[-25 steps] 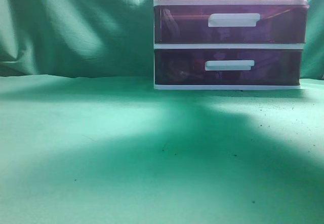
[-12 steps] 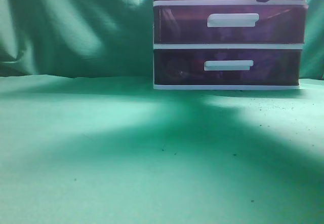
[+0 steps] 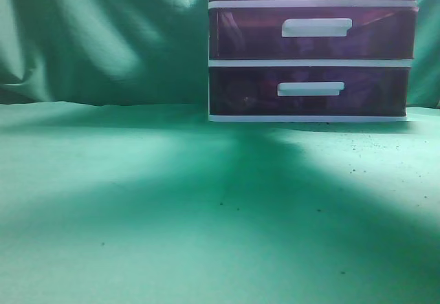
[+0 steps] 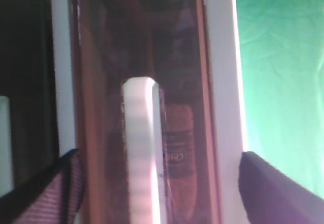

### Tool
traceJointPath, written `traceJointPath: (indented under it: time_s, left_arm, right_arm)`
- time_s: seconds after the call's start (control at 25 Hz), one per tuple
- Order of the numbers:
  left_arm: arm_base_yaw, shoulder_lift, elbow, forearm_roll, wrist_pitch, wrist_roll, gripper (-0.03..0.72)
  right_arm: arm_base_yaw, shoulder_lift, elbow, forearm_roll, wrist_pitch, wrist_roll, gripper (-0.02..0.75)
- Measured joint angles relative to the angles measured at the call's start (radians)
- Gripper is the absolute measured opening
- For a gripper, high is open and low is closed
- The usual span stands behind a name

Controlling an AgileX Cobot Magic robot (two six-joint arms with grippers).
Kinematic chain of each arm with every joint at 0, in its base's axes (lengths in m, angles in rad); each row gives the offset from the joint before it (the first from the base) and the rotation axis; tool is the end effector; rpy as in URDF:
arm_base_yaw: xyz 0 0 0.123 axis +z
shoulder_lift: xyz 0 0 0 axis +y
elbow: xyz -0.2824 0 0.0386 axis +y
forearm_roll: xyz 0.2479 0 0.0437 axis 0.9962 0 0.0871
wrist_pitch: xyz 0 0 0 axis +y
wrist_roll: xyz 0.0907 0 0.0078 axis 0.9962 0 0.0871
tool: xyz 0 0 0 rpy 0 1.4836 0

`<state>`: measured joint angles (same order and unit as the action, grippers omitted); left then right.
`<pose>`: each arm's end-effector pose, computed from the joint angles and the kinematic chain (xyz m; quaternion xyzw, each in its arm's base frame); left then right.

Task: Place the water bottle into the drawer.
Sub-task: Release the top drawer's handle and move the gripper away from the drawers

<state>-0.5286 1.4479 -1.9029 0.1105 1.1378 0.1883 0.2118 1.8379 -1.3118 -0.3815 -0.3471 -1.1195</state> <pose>0.2483 -0.1344 0.5055 0.3066 0.8271 -0.0249 0.4704 0.4256 0.1033 0.2880 -0.5858 0.4624 -0.3553 0.5629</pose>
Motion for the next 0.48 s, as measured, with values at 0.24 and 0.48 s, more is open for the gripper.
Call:
traceJointPath:
  time_s: [0.24, 0.48]
  left_arm:
    - [0.0, 0.0, 0.0, 0.002, -0.004, -0.001, 0.0]
    - [0.0, 0.0, 0.0, 0.002, -0.004, -0.005, 0.0]
  right_arm:
    - [0.0, 0.0, 0.004, -0.008, 0.033, 0.072, 0.562]
    - [0.002, -0.017, 0.006, -0.021, 0.029, 0.159, 0.522]
